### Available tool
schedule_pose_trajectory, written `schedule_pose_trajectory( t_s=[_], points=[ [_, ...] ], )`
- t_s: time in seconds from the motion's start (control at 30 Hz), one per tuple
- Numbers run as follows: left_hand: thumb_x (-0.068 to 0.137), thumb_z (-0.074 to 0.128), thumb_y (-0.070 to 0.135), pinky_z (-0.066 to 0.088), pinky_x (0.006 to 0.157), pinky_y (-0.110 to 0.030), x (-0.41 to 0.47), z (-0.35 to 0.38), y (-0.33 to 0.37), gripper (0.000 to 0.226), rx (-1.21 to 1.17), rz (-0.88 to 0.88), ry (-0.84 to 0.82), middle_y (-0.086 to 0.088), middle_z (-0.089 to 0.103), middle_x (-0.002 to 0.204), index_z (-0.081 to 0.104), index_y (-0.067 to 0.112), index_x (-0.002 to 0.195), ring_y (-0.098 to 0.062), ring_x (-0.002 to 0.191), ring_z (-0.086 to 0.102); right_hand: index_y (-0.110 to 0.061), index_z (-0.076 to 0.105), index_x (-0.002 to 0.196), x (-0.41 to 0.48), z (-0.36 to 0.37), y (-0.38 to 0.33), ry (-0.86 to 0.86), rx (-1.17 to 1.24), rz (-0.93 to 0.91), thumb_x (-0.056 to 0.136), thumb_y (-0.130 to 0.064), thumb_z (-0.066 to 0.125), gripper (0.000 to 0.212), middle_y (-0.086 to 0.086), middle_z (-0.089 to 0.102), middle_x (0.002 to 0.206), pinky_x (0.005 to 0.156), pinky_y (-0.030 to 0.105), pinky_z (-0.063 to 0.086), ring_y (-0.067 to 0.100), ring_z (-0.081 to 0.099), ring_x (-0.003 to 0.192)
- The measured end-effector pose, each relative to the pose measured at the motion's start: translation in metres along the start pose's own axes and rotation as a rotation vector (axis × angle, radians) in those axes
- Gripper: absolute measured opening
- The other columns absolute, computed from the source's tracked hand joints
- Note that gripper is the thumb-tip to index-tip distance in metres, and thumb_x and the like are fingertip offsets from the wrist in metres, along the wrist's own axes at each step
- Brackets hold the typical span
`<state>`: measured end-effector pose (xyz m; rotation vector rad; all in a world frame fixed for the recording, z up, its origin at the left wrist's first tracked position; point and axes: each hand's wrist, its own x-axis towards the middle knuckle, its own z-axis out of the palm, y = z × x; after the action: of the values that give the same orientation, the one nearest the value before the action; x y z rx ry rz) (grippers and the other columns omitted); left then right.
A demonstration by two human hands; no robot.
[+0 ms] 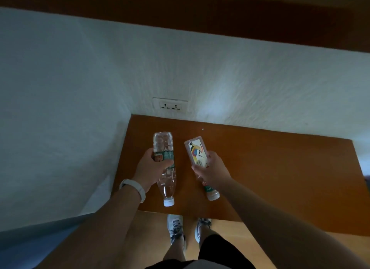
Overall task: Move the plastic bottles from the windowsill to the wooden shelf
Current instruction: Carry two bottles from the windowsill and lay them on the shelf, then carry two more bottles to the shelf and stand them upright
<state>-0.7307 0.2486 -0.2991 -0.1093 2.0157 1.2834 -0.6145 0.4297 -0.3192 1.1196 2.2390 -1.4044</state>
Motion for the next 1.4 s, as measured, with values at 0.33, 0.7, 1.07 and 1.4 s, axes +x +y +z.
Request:
schedule_pose_trajectory(
  t_s=[0.33,0.7,1.07,1.4],
  points=[
    [0.089,0.072,0.022,0.056,0.078,-0.035,0.006,-0.001,-0.012,0.039,-0.116,-0.055,-0.007,-0.003,0.069,0.117,0.059,0.022,0.126,-0.018,0.098,0.069,-0.027,0.030,0.147,0.008,-0.005,0.001,0.042,-0.075,-0.011,0.077,-0.052,0.076,0.087,-0.005,0.047,0.131,0.074,0.034,0.062,0.017,0.056,0.113],
    [0.096,0.060,0.034,0.047,0.101,-0.045,-0.020,-0.025,0.019,0.047,0.117,0.171,0.125,0.004,0.055,0.134,0.047,0.027,0.141,-0.017,0.120,0.053,-0.029,0.032,0.151,-0.023,-0.046,-0.019,0.090,-0.163,-0.114,0.092,-0.042,0.064,0.068,-0.004,0.041,0.148,0.050,0.012,0.039,0.003,0.049,0.092],
    [0.097,0.059,0.037,0.027,0.100,-0.012,-0.083,-0.028,0.049,0.049,0.738,0.618,0.206,0.020,0.043,0.142,0.044,0.033,0.144,0.002,0.127,0.037,-0.028,0.032,0.150,-0.060,-0.077,-0.059,0.091,-0.611,-0.619,0.098,-0.053,0.041,0.059,-0.007,0.035,0.153,0.109,0.034,0.032,0.014,0.033,0.138],
    [0.093,0.041,0.056,0.031,0.114,-0.047,-0.130,-0.007,0.063,0.059,1.020,0.559,0.453,-0.001,0.047,0.151,0.049,0.026,0.143,-0.024,0.138,0.044,-0.027,0.027,0.152,-0.054,-0.119,-0.078,0.020,-0.824,-0.947,0.098,-0.061,0.032,0.064,-0.003,0.029,0.158,0.116,0.037,0.023,0.018,0.026,0.145]
  ],
)
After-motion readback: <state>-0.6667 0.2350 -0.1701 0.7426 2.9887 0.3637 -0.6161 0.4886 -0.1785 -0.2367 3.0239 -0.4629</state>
